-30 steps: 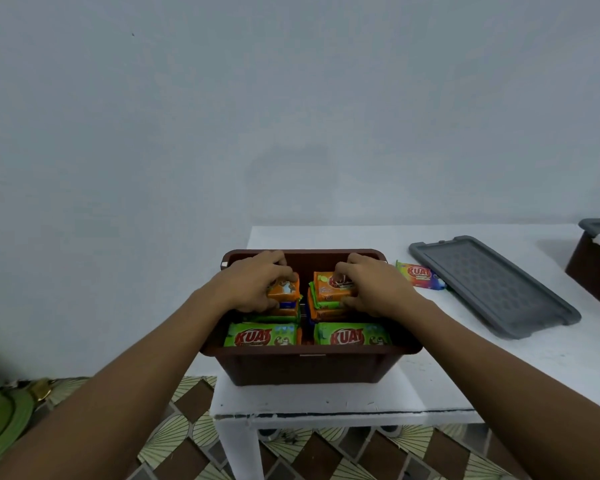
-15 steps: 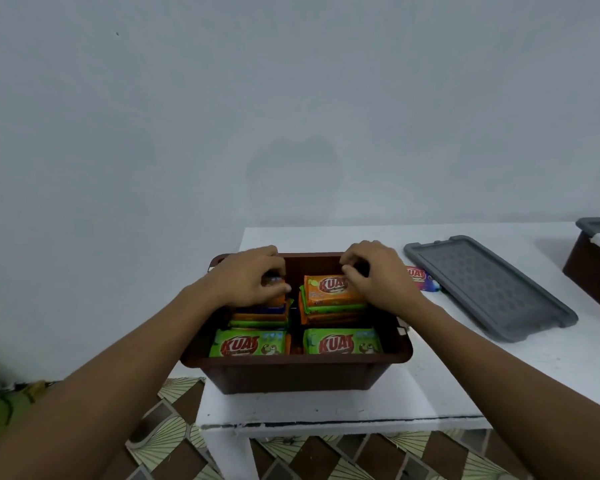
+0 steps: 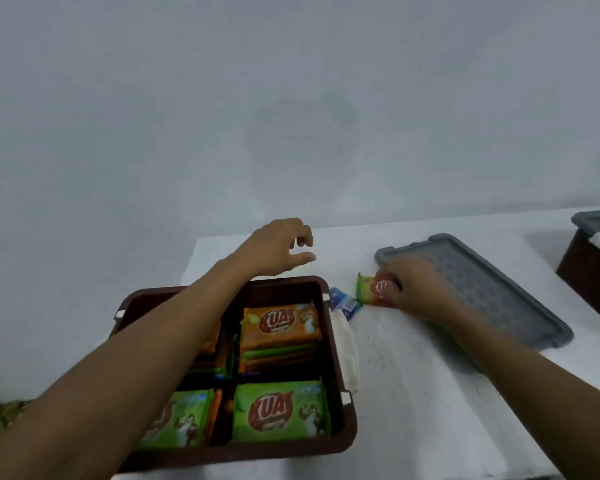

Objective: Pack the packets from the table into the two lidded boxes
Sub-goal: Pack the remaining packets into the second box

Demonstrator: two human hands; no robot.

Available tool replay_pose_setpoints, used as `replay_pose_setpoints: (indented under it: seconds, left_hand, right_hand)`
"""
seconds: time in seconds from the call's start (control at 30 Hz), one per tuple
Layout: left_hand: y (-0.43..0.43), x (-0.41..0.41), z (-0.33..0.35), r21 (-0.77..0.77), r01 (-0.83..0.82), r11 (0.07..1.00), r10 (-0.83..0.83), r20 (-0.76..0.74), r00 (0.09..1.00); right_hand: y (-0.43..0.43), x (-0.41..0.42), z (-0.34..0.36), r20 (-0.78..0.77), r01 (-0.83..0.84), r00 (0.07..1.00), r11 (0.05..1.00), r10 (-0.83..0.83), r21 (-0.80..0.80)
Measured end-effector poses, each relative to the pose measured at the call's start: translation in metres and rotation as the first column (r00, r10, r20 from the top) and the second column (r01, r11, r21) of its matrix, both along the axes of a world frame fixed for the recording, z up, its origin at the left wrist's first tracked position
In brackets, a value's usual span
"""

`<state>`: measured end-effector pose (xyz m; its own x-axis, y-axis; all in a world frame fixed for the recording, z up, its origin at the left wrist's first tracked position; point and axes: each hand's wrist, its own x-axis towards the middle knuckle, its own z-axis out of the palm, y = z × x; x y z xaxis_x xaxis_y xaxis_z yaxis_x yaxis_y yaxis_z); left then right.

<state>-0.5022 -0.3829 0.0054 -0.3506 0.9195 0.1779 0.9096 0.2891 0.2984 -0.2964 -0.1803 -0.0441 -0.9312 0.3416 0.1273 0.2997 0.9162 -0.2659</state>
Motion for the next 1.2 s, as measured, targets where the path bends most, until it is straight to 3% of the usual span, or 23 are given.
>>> replay_pose_setpoints:
  seconds: [0.23, 0.5, 0.67, 0.87, 0.97, 1.07, 1.2]
  left_hand:
    - [0.069, -0.008, -0.012, -0.353, 0.058, 0.934, -0.059, 0.006, 0.998]
    - [0.109, -0.006, -0.035, -0.715, 0.113, 0.69, -0.137, 0.024, 0.99]
    - [0.114, -0.016, -0.033, -0.727, 0.004, 0.686, -0.056, -0.047, 0.997]
    - [0.114, -0.03, -0.036, -0.516, -0.215, 0.829, 0.129, -0.198, 0.972]
    - [0.116, -0.029, -0.042, -0.573, -0.18, 0.799, 0.164, -0.081, 0.983]
    - [0.114, -0.024, -0.045, -0.635, -0.185, 0.75, 0.166, -0.09, 0.982]
    - [0.112, -0.026, -0.039, -0.566, -0.202, 0.799, 0.28, 0.052, 0.959]
  right_hand:
    - [0.032, -0.01, -0.011, 0.223, -0.169, 0.963, 0.984, 0.151, 0.063]
    - [0.049, -0.009, -0.027, 0.133, -0.178, 0.974, 0.983, 0.182, -0.039]
    - [0.052, -0.01, -0.03, 0.1, -0.175, 0.979, 0.983, 0.18, -0.055]
    - [0.054, -0.011, -0.035, 0.061, -0.176, 0.982, 0.982, 0.181, -0.071]
    - [0.055, -0.012, -0.036, 0.05, -0.168, 0.984, 0.984, 0.171, -0.065]
    - [0.054, -0.013, -0.038, 0.049, -0.154, 0.986, 0.986, 0.157, -0.058]
    - [0.05, -0.011, -0.038, 0.074, -0.132, 0.988, 0.987, 0.139, -0.088]
